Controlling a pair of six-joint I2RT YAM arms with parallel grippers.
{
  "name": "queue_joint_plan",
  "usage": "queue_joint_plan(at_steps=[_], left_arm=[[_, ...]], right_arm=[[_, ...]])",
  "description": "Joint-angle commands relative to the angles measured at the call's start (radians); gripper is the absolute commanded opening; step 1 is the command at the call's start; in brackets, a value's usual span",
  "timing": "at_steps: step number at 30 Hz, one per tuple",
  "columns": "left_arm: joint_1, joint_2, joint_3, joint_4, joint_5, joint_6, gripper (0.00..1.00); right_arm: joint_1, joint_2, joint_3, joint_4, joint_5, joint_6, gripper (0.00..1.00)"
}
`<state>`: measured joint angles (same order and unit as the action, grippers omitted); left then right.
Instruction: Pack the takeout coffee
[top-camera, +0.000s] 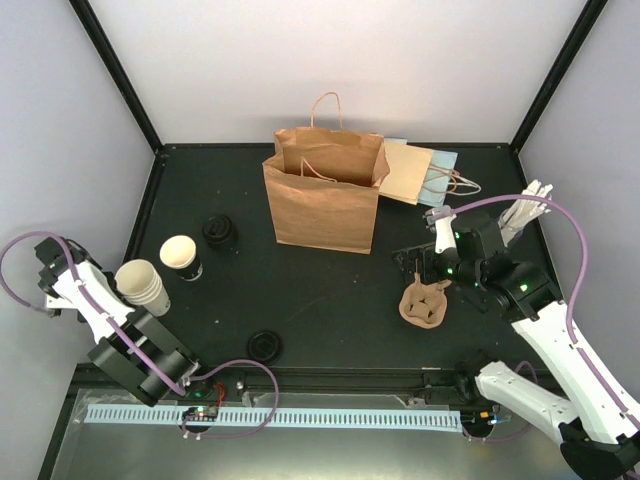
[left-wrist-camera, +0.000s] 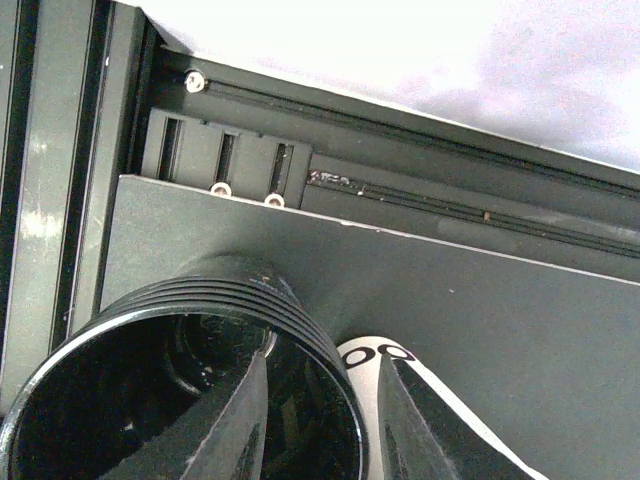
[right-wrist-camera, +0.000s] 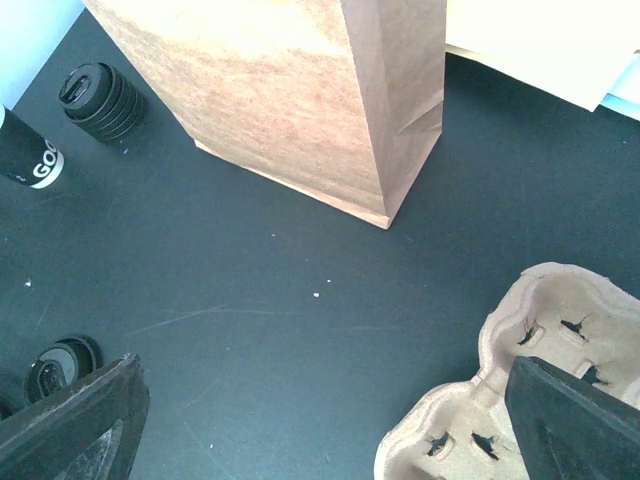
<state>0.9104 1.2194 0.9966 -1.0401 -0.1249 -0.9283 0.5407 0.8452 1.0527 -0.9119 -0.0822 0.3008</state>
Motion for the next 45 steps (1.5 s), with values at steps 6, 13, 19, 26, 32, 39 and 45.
queue_joint_plan(at_steps=[6,13,19,26,32,39,45], left_arm=[[0.009,-0.014,-0.013,-0.008,0.007,-0.023,0.28],[0.011,-0.018,-0.016,-0.015,-0.001,-0.029,0.15],[0.020,-0.007,-0.018,-0.011,0.000,-0.027,0.18],[0.029,0.013,-0.012,-0.003,0.021,-0.007,0.22],[0.028,0.003,-0.030,0.010,0.049,-0.020,0.17],[0.028,-0.017,-0.018,-0.010,0.035,-0.026,0.02],[0.029,-0.061,-0.016,-0.028,0.043,-0.038,0.02]], right_arm=[[-0.005,-0.016,0.029,0.012,-0.003,-0.011,1.00],[-0.005,-0.017,0.030,0.008,-0.001,-0.016,1.00],[-0.005,-0.018,0.033,0.005,-0.001,-0.020,1.00],[-0.005,-0.014,0.035,0.008,-0.002,-0.020,1.00],[-0.005,-0.010,0.038,0.010,-0.003,-0.019,1.00],[-0.005,-0.014,0.034,0.007,0.004,-0.023,1.00],[-0.005,-0.014,0.032,0.006,0.006,-0.027,1.00]])
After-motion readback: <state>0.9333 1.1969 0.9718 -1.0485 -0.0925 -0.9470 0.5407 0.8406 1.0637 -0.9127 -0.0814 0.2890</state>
